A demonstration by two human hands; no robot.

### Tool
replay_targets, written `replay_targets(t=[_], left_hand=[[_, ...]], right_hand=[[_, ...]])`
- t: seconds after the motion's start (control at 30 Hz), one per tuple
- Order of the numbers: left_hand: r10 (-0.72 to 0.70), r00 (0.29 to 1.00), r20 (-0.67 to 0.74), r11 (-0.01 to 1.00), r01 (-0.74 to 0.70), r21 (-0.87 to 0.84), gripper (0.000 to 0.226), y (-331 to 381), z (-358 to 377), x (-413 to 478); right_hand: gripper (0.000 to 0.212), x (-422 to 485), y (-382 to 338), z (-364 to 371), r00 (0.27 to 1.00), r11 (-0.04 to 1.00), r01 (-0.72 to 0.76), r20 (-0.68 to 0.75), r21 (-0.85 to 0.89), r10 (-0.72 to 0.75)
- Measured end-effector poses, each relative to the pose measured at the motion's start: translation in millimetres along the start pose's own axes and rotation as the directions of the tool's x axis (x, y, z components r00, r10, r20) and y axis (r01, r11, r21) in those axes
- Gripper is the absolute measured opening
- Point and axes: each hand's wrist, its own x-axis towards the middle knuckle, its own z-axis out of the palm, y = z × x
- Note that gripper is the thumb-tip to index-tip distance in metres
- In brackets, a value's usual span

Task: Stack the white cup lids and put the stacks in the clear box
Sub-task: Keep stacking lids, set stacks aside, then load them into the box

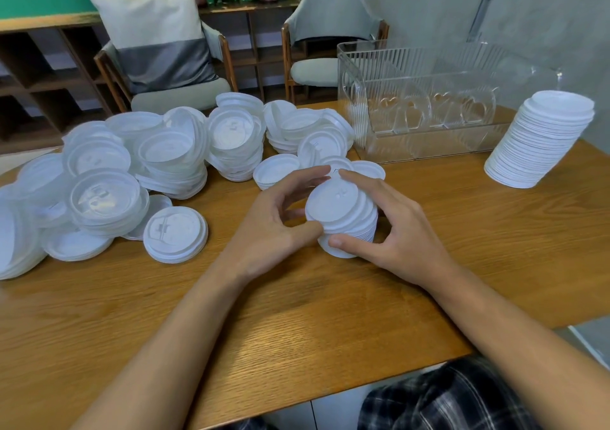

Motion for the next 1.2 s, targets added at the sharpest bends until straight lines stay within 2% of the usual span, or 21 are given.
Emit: replay_targets(t=[0.17,0.4,0.6,0.67,0.8,0.87,1.2], left_hand=[[0.001,0.995,-0.102,0.998,0.005,0.066,0.062,-2,6,1],[0.015,0.98,-0.2,0.993,0.009,0.119,0.062,-6,21,0],[0.014,1.0,-0.027,1.0,-0.014,-0.02,0.06,-3,12,2],[0.014,0.998,-0.054,1.0,-0.015,-0.009,0.059,-2,10,2],[0.025,0.976,-0.218,0.997,-0.008,0.077,0.062,-4,18,4],[0.054,0.966,-0.253,0.991,-0.02,0.135,0.064,-5,24,4],[0.11,0.966,-0.235,0.965,-0.047,0.259,0.064,-5,27,3]], right_hand=[[0.095,0,-1,0,1.0,0.999,-0.028,0.011,0.04,0.028],[0.088,0,3,1,0.999,0.999,-0.034,0.006,0.023,0.034],[0.086,0,1,1,1.0,0.999,-0.021,0.005,0.024,0.02],[0.091,0,1,1,1.0,0.999,-0.03,0.008,0.02,0.03],[0.104,1,1,2,0.998,0.998,-0.061,-0.002,0.015,0.061],[0.105,2,1,2,0.999,0.999,-0.041,-0.017,0.014,0.041],[0.101,1,7,5,0.999,1.0,0.017,-0.033,-0.004,-0.017]])
